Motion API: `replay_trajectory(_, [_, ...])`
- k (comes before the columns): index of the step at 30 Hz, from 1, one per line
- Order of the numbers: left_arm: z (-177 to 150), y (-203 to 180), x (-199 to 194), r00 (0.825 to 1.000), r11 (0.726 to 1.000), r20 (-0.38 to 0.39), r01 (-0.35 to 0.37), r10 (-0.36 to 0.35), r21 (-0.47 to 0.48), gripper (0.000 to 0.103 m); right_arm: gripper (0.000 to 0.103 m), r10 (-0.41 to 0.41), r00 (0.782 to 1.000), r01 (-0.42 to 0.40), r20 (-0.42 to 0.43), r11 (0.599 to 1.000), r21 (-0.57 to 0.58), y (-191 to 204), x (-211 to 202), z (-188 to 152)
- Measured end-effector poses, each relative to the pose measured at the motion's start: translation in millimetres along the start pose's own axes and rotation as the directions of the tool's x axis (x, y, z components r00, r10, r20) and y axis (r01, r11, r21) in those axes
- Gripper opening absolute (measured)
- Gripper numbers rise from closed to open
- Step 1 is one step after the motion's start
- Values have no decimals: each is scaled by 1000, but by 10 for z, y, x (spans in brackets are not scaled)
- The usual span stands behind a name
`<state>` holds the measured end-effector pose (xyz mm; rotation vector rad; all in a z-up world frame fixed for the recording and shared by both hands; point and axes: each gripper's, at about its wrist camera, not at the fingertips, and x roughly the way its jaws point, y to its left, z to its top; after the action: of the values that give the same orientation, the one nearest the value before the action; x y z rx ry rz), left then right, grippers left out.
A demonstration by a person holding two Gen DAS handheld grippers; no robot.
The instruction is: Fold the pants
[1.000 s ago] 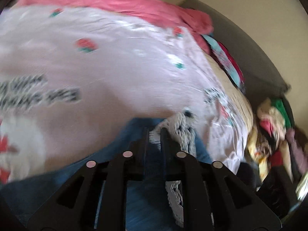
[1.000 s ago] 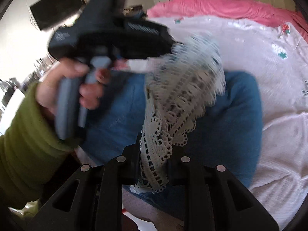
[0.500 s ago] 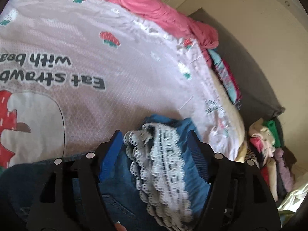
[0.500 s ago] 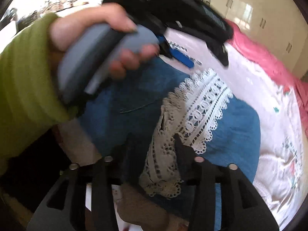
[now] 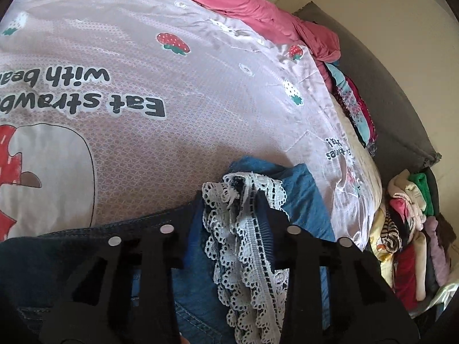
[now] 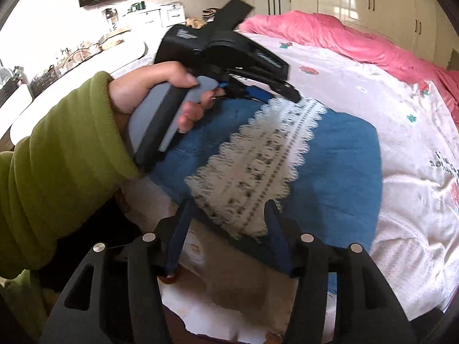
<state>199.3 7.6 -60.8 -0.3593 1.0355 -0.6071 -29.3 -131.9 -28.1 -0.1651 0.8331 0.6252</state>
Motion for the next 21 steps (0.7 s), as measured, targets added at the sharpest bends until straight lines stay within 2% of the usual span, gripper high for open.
replay_trajectory(1, [-7, 2, 1, 1000, 1000, 1, -3, 3, -2, 21, 51, -2, 1000, 2, -1, 1000, -8, 32, 25, 21])
replay_trajectory(5, [-28, -27, -9, 1000, 1000, 9, -17, 17, 0, 19, 51, -64, 997, 63, -34, 998, -12, 152, 200, 93])
replay_trajectory(6, [-27, -41, -14, 1000, 1000, 12, -21, 21, 7, 17, 45, -82, 995, 81, -49, 997, -11, 147, 273, 98])
replay_trajectory(7, [-28, -51, -31, 1000, 1000, 17, -22, 21, 10, 15, 25, -93, 993, 92, -66, 996, -15, 134, 333, 97])
replay_trajectory(9, [-25, -66, -65, 1000, 1000, 26, -14, 14, 12, 14, 19, -81, 994, 80, -75, 997, -17, 121, 368, 115])
replay_trajectory(13, [-28, -126, -198, 998, 998, 48, -33, 31, 45, 13, 19, -82, 996, 78, -29, 992, -101, 278, 241, 208])
replay_trajectory(17, [-50, -111, -168, 997, 996, 37, -73, 71, 48, 13, 22, -82, 993, 71, -80, 989, -130, 299, 463, 116])
replay_trajectory(21, [-58, -24, -70, 996, 996, 12, -89, 89, 27, 14, 29, -67, 995, 56, -76, 988, -144, 292, 502, 74])
